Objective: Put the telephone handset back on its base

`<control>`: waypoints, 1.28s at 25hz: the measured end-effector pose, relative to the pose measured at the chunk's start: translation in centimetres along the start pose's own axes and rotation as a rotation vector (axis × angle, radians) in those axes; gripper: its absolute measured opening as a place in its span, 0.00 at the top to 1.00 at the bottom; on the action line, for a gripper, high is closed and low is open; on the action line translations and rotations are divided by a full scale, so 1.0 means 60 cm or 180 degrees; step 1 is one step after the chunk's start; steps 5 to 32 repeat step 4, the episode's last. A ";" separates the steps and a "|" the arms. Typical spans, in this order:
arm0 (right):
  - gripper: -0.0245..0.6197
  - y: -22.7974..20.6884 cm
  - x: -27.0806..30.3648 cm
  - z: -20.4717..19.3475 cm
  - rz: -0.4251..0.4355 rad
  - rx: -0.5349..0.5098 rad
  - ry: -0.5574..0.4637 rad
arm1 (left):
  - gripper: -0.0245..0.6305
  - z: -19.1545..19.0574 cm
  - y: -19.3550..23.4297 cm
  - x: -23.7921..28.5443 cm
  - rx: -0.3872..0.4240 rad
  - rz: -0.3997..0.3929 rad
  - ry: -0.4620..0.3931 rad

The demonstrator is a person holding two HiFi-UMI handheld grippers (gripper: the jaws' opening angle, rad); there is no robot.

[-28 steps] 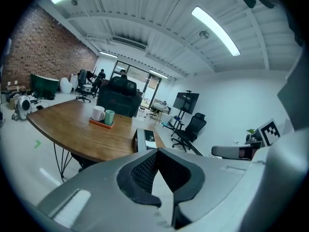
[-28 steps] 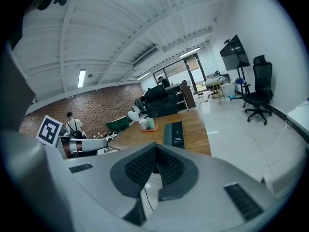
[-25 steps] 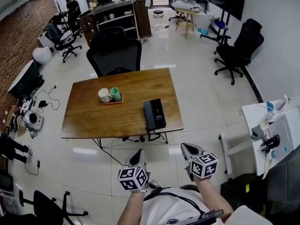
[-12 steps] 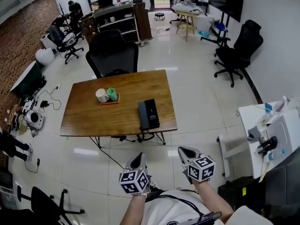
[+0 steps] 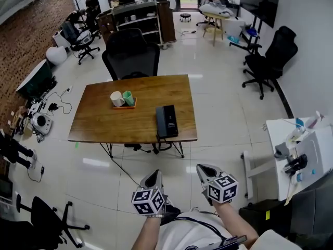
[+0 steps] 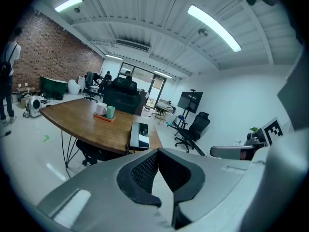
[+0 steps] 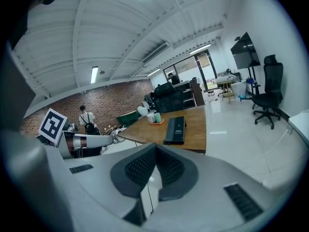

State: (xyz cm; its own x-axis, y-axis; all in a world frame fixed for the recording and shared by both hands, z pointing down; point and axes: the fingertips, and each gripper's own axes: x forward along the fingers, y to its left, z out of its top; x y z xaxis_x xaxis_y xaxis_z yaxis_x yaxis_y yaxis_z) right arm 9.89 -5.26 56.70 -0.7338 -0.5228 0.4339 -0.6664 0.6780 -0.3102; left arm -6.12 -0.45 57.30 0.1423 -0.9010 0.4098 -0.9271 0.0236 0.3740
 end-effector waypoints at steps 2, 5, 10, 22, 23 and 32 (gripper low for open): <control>0.96 0.003 -0.005 -0.002 0.0008 -0.0009 0.0003 | 0.96 -0.005 -0.003 -0.005 -0.0013 0.0004 0.0003; 0.96 0.006 -0.010 -0.003 0.0016 -0.0018 0.0005 | 0.96 -0.008 -0.005 -0.011 -0.0027 0.0010 0.0001; 0.96 0.006 -0.010 -0.003 0.0016 -0.0018 0.0005 | 0.96 -0.008 -0.005 -0.011 -0.0027 0.0010 0.0001; 0.96 0.006 -0.010 -0.003 0.0016 -0.0018 0.0005 | 0.96 -0.008 -0.005 -0.011 -0.0027 0.0010 0.0001; 0.96 0.006 -0.010 -0.003 0.0016 -0.0018 0.0005 | 0.96 -0.008 -0.005 -0.011 -0.0027 0.0010 0.0001; 0.96 0.006 -0.010 -0.003 0.0016 -0.0018 0.0005 | 0.96 -0.008 -0.005 -0.011 -0.0027 0.0010 0.0001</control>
